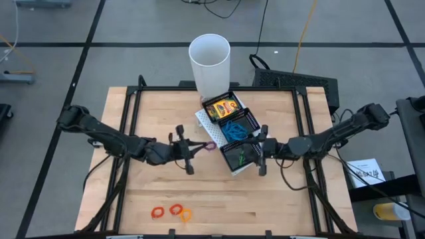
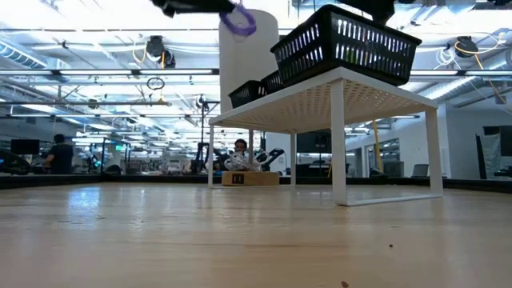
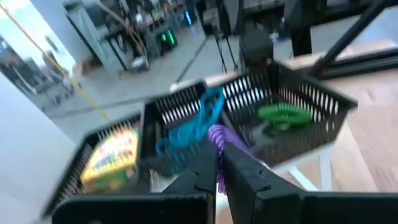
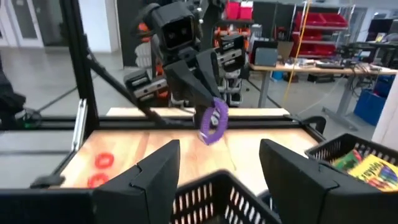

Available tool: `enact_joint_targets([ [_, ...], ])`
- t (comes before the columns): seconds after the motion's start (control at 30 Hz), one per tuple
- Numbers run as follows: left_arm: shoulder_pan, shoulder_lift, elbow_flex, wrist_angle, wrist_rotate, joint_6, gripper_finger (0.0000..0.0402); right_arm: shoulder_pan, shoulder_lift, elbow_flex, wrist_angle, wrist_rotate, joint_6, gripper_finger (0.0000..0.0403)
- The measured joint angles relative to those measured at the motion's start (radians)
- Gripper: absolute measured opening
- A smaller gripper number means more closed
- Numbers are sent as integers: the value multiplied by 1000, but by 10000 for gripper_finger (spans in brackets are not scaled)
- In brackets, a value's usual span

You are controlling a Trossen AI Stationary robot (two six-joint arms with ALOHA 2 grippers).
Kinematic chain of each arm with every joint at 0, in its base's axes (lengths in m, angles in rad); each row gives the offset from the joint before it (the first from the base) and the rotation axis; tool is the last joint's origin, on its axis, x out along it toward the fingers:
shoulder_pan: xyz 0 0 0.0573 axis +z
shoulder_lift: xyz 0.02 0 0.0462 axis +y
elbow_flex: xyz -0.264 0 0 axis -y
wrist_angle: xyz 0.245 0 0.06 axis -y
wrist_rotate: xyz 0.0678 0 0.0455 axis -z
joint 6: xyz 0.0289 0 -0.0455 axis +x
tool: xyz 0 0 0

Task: Pick & Place Office Desk Supplies
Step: Put the purple spring rubberband into the bottom black bin on the shelf

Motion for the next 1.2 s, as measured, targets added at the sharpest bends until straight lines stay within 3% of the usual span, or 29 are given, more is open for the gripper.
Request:
enact_joint_targets([
  [0.17,16,11,0,96,13,98,6,-32,76,0,129,-23,0,210],
  [0.37,23,9,0,250,118,157,14,-82,146,0,244,-130,36,210],
  [0.7,39,63,4,359,173,158,14,-115,213,1,356,-213,38,210],
  [0.9,58,168,89,365,210,211,6,-119,220,1,349,-212,43,210],
  [1.07,65,192,143,344,251,216,20,-119,220,1,349,-213,64,210],
  [1.2,68,216,161,327,280,211,9,-119,220,1,344,-215,64,209],
])
